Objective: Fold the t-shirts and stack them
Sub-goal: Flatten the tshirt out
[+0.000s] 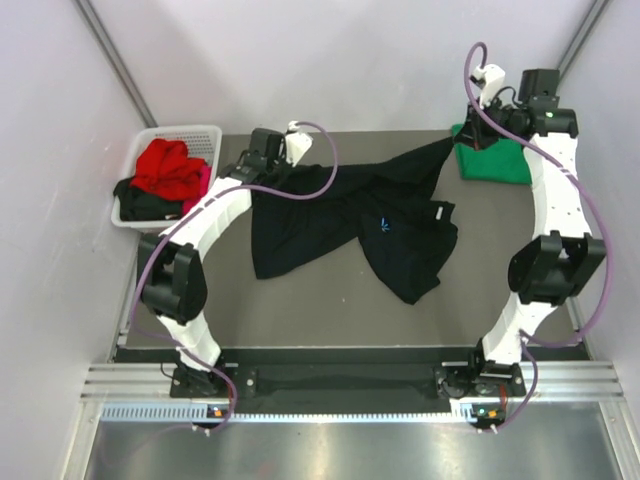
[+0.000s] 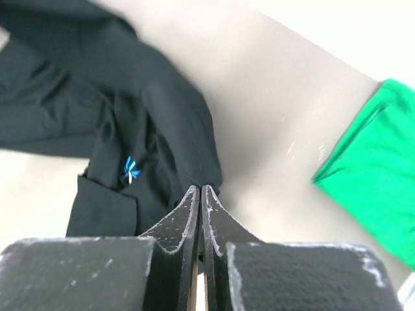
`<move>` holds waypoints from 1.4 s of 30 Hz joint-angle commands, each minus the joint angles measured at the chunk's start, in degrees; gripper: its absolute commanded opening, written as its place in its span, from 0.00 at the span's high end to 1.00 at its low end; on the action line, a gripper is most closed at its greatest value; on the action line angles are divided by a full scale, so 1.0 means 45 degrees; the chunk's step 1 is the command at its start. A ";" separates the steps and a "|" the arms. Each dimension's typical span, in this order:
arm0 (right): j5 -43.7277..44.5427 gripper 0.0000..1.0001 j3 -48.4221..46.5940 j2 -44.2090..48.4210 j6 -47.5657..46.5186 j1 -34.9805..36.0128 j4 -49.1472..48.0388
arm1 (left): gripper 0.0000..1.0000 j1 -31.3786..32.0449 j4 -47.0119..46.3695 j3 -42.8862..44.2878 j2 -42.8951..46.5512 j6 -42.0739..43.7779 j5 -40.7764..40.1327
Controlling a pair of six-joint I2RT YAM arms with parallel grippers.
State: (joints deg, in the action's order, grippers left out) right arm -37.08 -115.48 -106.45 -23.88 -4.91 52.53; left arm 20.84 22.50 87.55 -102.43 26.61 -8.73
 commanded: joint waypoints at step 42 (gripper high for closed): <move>0.0897 1.00 0.1131 0.0199 -0.0260 0.0133 0.0103 | 0.57 -0.0549 0.5685 0.2107 -0.3526 0.3619 0.2996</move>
State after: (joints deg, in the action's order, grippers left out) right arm -32.64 -110.98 -105.51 -24.67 -4.91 53.56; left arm 18.68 49.06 94.41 -117.73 44.60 6.46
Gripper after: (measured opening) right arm 0.007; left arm 0.428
